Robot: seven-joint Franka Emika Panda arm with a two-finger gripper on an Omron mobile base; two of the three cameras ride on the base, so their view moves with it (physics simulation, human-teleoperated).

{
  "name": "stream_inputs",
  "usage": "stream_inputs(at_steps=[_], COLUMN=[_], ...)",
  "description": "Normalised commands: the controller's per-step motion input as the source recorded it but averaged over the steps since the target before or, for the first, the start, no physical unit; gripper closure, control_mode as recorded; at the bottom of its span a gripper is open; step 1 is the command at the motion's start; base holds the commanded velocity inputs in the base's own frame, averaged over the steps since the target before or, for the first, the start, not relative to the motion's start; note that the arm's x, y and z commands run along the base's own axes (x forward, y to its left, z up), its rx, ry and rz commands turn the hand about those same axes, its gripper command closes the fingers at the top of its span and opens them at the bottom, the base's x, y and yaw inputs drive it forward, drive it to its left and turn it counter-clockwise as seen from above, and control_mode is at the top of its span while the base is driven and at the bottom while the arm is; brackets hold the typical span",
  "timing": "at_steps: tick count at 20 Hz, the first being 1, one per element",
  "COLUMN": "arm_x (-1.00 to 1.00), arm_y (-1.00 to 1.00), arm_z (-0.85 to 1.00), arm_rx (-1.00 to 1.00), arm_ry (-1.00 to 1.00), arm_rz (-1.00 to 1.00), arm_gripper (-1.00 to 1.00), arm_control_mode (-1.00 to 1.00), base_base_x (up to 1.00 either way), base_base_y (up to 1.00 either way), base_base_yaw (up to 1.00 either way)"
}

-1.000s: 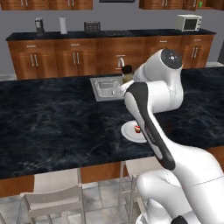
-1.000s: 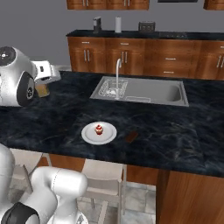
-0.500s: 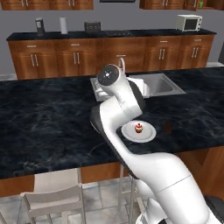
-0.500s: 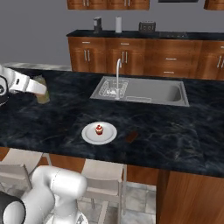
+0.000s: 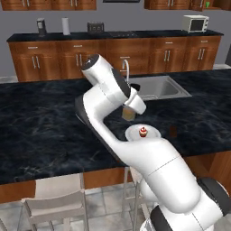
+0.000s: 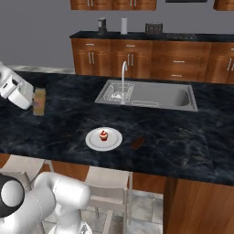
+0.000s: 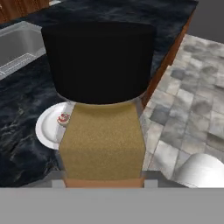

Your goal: Take the cinnamon bottle from the cabinet and place it on the dining table, next to the plate with the cupcake. Then take the chocolate from the dining counter and place it on the cupcake plate.

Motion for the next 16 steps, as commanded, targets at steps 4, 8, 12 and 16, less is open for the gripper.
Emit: stream_inputs(at_steps=[4,8,12,16], arm_x=[0.00,-0.03,0.00,0.01], arm_y=[-0.01,-0.04,-0.10,-0.22], arm_z=[-0.41,-0.70,-0.67,-0.33], arm_rx=[-0.01,-0.07,-0.05,0.14], arm_ry=[-0.14,-0.35,-0.21,0.00], arm_rz=[-0.23,-0.02,0.00,-0.01], arm_gripper=[1.00,1.00,1.00,1.00], arm_control_mode=[-1.00,-1.00,-1.00,-1.00], base_base_x=[0.00,0.00,0.00,0.00], base_base_y=[0.00,0.00,0.00,0.00], base_base_yaw=[0.00,0.00,0.00,0.00])
